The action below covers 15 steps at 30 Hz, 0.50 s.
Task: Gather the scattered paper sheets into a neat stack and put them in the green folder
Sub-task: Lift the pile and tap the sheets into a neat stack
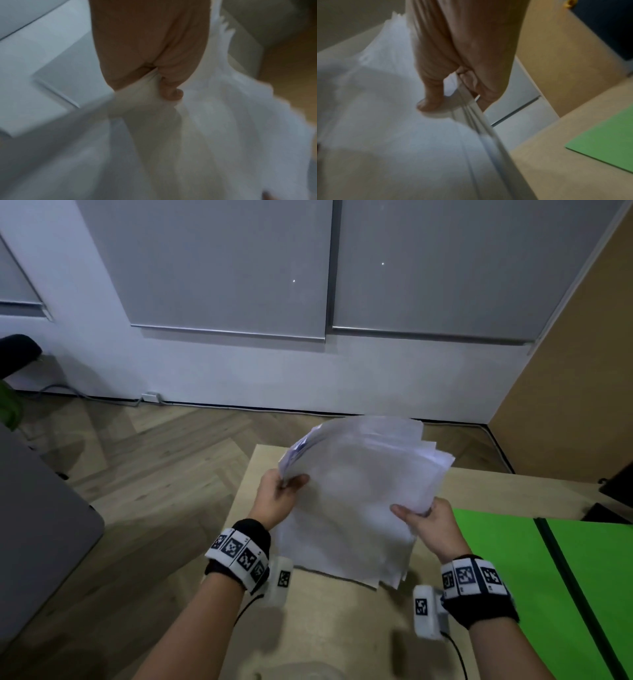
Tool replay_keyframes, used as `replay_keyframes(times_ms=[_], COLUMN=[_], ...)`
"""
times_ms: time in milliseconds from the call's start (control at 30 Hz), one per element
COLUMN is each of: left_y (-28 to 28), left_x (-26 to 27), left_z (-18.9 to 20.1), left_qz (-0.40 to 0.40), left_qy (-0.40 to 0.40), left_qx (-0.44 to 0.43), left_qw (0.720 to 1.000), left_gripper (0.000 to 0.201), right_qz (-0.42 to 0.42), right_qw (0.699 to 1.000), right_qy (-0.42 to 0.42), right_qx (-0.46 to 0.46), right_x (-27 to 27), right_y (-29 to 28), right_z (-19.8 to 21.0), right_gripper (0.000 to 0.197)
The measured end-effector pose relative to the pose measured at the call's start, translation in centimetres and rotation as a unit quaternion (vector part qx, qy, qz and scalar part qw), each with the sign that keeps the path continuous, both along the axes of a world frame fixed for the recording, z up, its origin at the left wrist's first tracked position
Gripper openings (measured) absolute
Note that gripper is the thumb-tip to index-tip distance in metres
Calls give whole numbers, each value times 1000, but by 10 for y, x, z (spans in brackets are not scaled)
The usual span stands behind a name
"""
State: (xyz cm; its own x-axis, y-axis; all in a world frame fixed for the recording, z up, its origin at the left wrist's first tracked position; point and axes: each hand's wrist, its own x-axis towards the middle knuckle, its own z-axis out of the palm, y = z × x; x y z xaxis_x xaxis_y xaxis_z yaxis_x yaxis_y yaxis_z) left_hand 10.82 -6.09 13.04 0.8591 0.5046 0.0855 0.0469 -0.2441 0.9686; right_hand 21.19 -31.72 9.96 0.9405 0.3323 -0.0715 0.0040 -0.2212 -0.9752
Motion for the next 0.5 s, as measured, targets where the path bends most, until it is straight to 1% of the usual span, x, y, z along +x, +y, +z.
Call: replay_keyframes(times_ms=[33,67,133,167,233,300,333,400,467,500], left_y=[0,2,7,9,14,22,26,33,35,33], left_x=[1,2,3,3,2,0,-2,-7,-10,-11], left_z=[1,4,12,16,24,30,31,28,18,14], left_qz=[15,28,38,40,28,-10,-40,-101,-128,-122], left_qy=[-3,-5,-15,-19,-33,-38,-28,18,72,84], left_qx=[-11,-29,-76,-94,-118,-131,-133,-124,-98,-90], left_qw=[1000,999,996,995,992,991,990,987,984,985], left_gripper=[19,22,24,21,12,9,10,20,33,36], right_qz=[39,83,134,134,104,56,33,11,5,7], right_qw=[999,996,988,988,992,997,998,998,999,999], right_qy=[12,22,34,39,43,28,13,-14,-20,-24], right_qx=[-12,-32,-63,-67,-52,-47,-54,-60,-49,-37], right_x=[-1,-2,-3,-3,-3,0,3,8,9,8], right_y=[-3,-6,-12,-15,-15,-13,-12,-12,-10,-8], right_z=[1,2,2,2,5,8,8,11,14,17], right_gripper=[22,25,32,31,22,10,8,12,12,7])
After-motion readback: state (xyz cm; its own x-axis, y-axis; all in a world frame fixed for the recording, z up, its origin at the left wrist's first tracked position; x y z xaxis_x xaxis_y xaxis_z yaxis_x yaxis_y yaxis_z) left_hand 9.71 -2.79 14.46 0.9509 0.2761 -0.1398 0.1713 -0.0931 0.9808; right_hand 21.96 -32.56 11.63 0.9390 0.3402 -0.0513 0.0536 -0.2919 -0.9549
